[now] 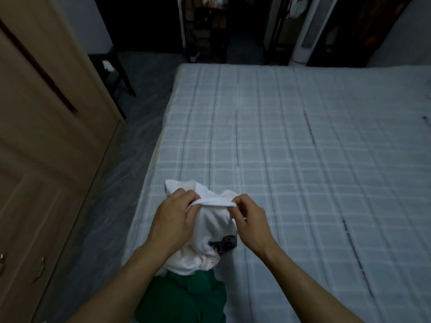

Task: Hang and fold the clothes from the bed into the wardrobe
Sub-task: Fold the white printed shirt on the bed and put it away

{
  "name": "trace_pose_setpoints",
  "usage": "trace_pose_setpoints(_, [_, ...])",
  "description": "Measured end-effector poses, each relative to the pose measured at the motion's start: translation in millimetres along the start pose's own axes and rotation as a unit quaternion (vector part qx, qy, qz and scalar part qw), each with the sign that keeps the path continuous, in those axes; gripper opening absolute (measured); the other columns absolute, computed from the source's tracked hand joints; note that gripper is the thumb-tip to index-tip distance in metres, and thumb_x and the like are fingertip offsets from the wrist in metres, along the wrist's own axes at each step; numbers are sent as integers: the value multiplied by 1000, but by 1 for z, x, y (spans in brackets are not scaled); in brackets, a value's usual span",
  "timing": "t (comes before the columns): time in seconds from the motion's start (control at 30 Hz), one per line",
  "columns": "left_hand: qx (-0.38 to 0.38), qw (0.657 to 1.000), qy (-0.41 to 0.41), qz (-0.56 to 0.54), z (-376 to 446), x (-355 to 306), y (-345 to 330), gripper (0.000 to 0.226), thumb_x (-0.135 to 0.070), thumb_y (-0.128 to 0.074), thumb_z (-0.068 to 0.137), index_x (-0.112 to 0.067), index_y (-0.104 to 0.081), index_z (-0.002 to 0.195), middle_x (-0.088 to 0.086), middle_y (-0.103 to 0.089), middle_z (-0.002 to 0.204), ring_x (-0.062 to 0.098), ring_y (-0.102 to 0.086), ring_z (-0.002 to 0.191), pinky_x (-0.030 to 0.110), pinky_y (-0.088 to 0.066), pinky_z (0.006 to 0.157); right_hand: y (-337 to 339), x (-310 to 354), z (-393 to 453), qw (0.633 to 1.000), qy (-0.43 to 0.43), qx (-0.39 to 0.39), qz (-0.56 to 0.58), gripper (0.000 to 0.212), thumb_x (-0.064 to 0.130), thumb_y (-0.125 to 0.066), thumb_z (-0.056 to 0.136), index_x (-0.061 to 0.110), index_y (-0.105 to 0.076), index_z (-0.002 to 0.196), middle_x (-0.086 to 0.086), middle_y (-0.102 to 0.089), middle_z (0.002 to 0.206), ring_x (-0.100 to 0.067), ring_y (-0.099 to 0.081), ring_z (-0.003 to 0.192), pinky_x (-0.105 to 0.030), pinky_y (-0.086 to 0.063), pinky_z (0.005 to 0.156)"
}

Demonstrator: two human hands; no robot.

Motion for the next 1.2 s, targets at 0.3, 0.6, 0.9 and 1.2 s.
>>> trace_pose_setpoints(0.3, [-49,996,-67,-31,-51,-165,62,7,-10,-66,89,-16,-69,86,-1,-62,82,13,-56,76,32,-46,73,139,89,-91,992,72,-99,-17,15,27,-76,82,27,-64,73,13,-67,68,-5,-63,63,-11,-44,57])
trace_pose_setpoints(0.6, [-144,980,-112,-77,-124,-292,127,10,-13,-66,89,-20,-70,82,-11,-65,79,7,-58,68,14,-42,59,207,156,-186,970,193,-149,-5,23,33,-80,75,28,-61,87,14,-62,85,-9,-62,83,-19,-48,73])
trace_pose_setpoints(0.9, [-210,959,-169,-89,-199,-345,197,11,-11,-64,91,-17,-71,85,-11,-65,80,7,-59,70,15,-45,61,189,126,-276,967,41,-101,-228,10,17,-67,77,17,-65,86,-6,-66,90,-29,-62,89,-36,-46,71])
trace_pose_setpoints(1.2, [-220,959,-175,-44,-267,-285,207,9,-5,-68,87,-14,-71,85,-4,-62,81,8,-56,70,16,-41,65,247,180,-368,958,56,-229,-166,21,3,-62,67,20,-72,76,7,-68,68,-4,-61,67,-7,-40,59])
Point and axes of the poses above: each hand's wrist, its own z-axis towards the middle knuckle, its own y-axis out of the back of the hand, x = y × z, the point moved 6 cm from there along z, towards the middle knuckle
